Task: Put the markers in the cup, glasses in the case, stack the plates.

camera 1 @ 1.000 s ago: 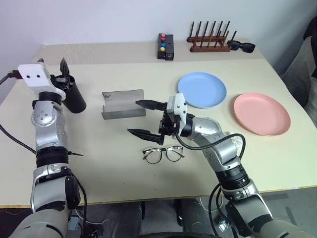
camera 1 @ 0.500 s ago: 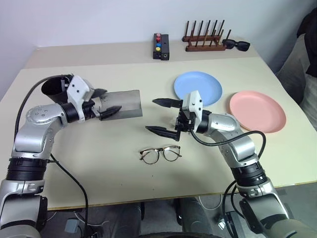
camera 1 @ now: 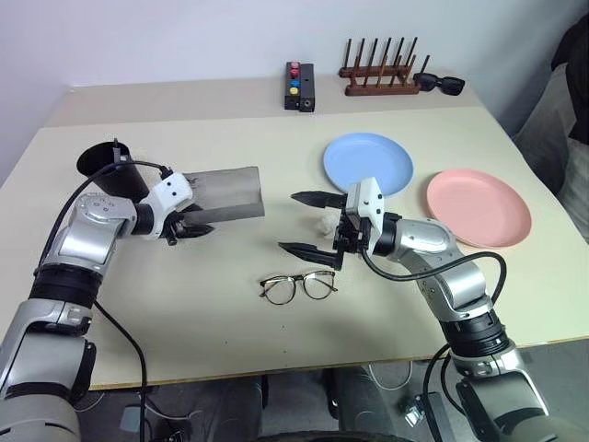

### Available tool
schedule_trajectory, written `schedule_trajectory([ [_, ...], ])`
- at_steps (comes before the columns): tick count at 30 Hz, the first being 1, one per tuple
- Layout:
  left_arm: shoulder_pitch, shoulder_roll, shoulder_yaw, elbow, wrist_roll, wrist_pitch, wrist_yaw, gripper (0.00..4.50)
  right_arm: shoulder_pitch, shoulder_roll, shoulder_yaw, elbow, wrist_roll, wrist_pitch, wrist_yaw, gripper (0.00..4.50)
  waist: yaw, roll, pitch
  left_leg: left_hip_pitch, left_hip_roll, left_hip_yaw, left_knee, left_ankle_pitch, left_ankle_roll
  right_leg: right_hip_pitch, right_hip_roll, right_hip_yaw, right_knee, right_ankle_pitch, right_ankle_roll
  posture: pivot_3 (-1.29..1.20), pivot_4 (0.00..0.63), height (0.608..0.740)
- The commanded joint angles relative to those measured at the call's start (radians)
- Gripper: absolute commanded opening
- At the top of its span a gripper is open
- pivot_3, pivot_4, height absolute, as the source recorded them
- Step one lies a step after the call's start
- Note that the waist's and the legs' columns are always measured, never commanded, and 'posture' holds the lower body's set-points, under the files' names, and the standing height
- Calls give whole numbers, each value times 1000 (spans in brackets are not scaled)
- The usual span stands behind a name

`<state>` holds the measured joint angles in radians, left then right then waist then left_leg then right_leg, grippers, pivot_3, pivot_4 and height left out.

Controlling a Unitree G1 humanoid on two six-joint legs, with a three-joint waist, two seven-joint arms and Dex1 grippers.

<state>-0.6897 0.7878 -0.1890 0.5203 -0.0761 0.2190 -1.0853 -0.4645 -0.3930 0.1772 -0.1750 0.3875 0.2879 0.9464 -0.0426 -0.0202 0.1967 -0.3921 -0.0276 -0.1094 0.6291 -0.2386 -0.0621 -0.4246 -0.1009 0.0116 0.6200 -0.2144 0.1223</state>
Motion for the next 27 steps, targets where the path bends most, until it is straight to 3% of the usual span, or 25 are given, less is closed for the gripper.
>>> schedule_trajectory([
  [1,-14,-16,12,6,5,-36,-28,502,8,-10,-30,-54,13,-3,-15,4500,1,0,0,0,0,0,0,0,0,0,0,0,0,0,0,0,150,734],
  [2,-11,-19,17,0,3,-44,-36,23,10,-12,-30,-55,14,-3,-17,4500,1,0,0,0,0,0,0,0,0,0,0,0,0,0,0,0,150,734],
  [9,64,-27,55,-173,-72,-40,-120,23,12,-28,-38,-63,19,4,-24,4500,1,0,0,0,1,0,0,0,0,0,0,0,0,0,0,0,150,734],
  [15,166,29,21,-451,-135,61,-241,23,5,-36,-41,-56,17,6,-15,4500,1,0,0,0,1,0,0,0,0,0,0,0,0,0,0,0,150,734],
  [27,197,35,-18,-469,-65,41,-239,23,7,-28,-36,-57,15,7,-18,4500,1,0,0,0,1,0,1,0,0,0,0,0,0,0,-1,0,150,734],
])
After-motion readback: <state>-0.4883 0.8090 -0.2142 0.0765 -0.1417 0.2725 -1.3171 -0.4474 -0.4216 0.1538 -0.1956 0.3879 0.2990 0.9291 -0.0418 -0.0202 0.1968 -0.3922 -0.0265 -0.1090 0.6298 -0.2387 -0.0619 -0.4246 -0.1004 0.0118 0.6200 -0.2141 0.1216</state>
